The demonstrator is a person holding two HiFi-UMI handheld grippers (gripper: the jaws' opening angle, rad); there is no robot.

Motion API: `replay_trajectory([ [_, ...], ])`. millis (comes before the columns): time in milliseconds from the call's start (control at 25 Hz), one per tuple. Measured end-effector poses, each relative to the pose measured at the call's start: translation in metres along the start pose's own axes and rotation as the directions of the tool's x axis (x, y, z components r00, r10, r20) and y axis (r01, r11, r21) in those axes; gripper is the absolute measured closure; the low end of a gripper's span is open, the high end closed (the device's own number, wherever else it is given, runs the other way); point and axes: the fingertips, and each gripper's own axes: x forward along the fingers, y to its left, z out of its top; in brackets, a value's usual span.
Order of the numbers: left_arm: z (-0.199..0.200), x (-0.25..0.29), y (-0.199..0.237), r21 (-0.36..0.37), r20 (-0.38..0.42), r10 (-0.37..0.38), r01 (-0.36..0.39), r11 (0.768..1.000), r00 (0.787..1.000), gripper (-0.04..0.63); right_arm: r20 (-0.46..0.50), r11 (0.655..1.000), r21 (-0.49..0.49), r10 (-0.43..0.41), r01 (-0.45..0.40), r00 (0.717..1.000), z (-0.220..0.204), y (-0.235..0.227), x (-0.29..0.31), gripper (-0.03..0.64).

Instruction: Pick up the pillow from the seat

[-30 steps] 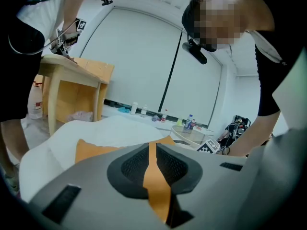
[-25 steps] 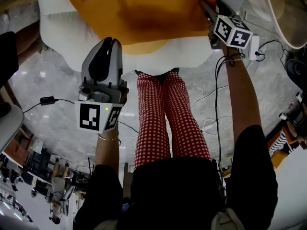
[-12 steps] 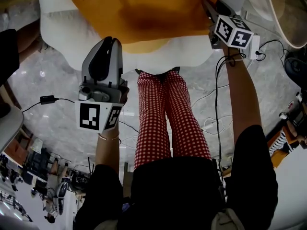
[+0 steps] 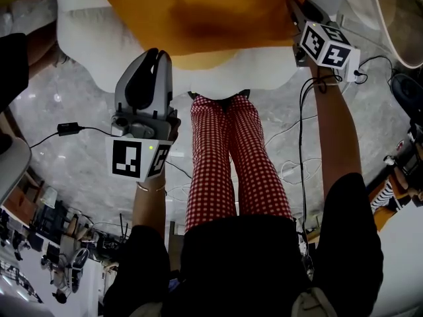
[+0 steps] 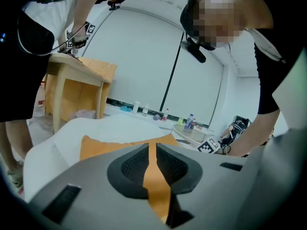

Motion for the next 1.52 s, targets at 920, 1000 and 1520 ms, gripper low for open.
replay_trajectory([
  [920,-0.013,-0.001,0.022,-0.050,0.026,0.026,-0.025,0.998,0.999,0.520,0.005,0.998,-0.027,-0.060,0.060,0.998,0.008,0.012,-0.017,0.554],
  [1000,-0.016,-0.001,0.026,-0.063,0.028,0.014,-0.012,0.998,1.000,0.518,0.002,0.997,-0.026,-0.068,0.068,0.998,0.010,0.012,-0.018,0.554],
  [1520,-0.056,0.009,0.076,-0.023,-0.040,0.078,-0.079,0.997,0.996,0.437,-0.011,0.994,-0.020,-0.104,0.104,0.995,0.005,0.004,-0.014,0.553],
])
